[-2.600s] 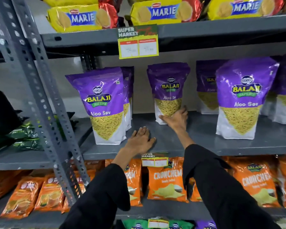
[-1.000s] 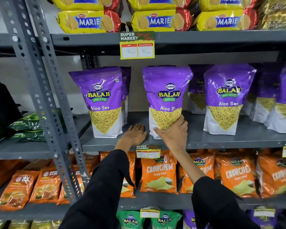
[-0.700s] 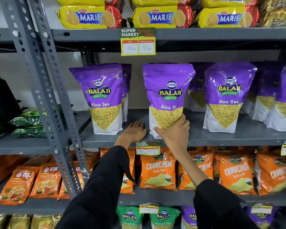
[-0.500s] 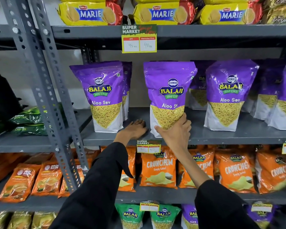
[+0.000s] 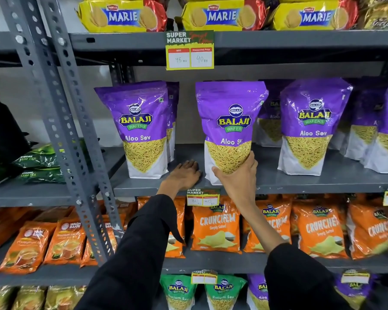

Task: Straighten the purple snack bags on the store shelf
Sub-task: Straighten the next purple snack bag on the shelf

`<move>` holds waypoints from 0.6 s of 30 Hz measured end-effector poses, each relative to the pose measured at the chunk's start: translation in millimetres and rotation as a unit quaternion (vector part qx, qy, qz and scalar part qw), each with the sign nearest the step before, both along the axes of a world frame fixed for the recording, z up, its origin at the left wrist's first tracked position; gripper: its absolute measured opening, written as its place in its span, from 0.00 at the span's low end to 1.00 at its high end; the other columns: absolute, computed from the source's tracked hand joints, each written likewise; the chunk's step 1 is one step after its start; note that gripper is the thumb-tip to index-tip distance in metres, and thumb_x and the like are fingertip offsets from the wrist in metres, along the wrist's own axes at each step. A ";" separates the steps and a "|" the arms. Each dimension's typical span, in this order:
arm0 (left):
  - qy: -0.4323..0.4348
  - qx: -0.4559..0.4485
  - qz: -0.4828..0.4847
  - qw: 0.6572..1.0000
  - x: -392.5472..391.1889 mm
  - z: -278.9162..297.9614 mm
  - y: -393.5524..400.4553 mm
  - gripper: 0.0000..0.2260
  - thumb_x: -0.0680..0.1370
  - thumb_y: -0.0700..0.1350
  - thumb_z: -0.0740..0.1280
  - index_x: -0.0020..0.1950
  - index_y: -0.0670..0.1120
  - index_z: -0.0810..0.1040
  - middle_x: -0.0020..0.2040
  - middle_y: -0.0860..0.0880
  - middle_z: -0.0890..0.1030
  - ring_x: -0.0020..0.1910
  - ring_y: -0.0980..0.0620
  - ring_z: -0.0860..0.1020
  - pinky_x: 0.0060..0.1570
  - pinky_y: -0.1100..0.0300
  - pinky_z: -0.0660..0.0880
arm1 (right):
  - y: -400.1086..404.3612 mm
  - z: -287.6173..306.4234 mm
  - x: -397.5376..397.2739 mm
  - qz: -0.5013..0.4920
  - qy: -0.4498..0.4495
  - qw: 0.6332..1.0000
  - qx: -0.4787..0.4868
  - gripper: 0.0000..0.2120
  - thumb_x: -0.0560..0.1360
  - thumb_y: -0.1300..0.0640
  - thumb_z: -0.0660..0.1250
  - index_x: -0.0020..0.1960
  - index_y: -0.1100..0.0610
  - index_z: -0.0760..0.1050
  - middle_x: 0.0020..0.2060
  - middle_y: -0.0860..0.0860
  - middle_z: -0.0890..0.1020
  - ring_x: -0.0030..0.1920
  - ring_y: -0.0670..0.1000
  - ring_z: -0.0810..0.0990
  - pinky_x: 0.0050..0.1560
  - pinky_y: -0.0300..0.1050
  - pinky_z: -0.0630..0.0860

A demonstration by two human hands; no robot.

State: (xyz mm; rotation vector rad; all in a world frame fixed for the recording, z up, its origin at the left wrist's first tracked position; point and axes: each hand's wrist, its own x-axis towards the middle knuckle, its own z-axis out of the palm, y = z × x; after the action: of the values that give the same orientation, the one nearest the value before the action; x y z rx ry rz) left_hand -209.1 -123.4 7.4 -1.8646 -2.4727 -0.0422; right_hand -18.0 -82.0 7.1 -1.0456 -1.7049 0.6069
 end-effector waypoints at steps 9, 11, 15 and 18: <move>-0.034 0.006 0.020 0.999 1.9 0.2 1.0 0.28 0.85 0.54 0.44 0.83 0.43 0.50 0.84 0.44 0.51 0.83 0.47 0.48 0.81 0.47 0.47 | 4.5 0.1 -5.8 -0.015 0.007 1.000 0.010 0.56 0.62 0.35 0.80 0.77 0.56 0.56 0.70 0.55 0.69 0.69 0.59 0.75 0.63 0.60 0.78; -0.041 0.007 0.024 0.999 1.6 -0.3 2.1 0.28 0.85 0.54 0.44 0.83 0.43 0.50 0.84 0.45 0.50 0.83 0.48 0.48 0.81 0.47 0.47 | 7.0 0.3 -7.7 -0.017 0.008 1.000 0.009 0.55 0.61 0.35 0.80 0.77 0.56 0.57 0.69 0.55 0.69 0.68 0.59 0.75 0.63 0.59 0.79; -0.035 0.001 0.025 0.999 1.2 -1.0 3.0 0.28 0.85 0.54 0.43 0.83 0.43 0.50 0.84 0.45 0.50 0.83 0.47 0.48 0.81 0.46 0.47 | 13.3 2.6 -12.7 -0.017 0.006 1.000 0.004 0.55 0.61 0.35 0.80 0.76 0.56 0.57 0.68 0.55 0.70 0.67 0.59 0.76 0.62 0.59 0.79; -0.033 0.002 0.025 0.999 1.7 -0.8 2.8 0.28 0.85 0.54 0.43 0.83 0.43 0.50 0.84 0.44 0.50 0.83 0.47 0.48 0.81 0.46 0.48 | 17.6 3.6 -16.1 -0.014 0.005 1.000 0.003 0.54 0.61 0.36 0.81 0.75 0.56 0.58 0.68 0.56 0.70 0.67 0.58 0.75 0.62 0.58 0.80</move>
State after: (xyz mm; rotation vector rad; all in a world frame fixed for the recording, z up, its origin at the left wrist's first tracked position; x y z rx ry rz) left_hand -207.4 -120.6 6.5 -1.8280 -2.5602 -0.1093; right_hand -34.1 -64.4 10.6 -1.0585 -1.6791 0.5878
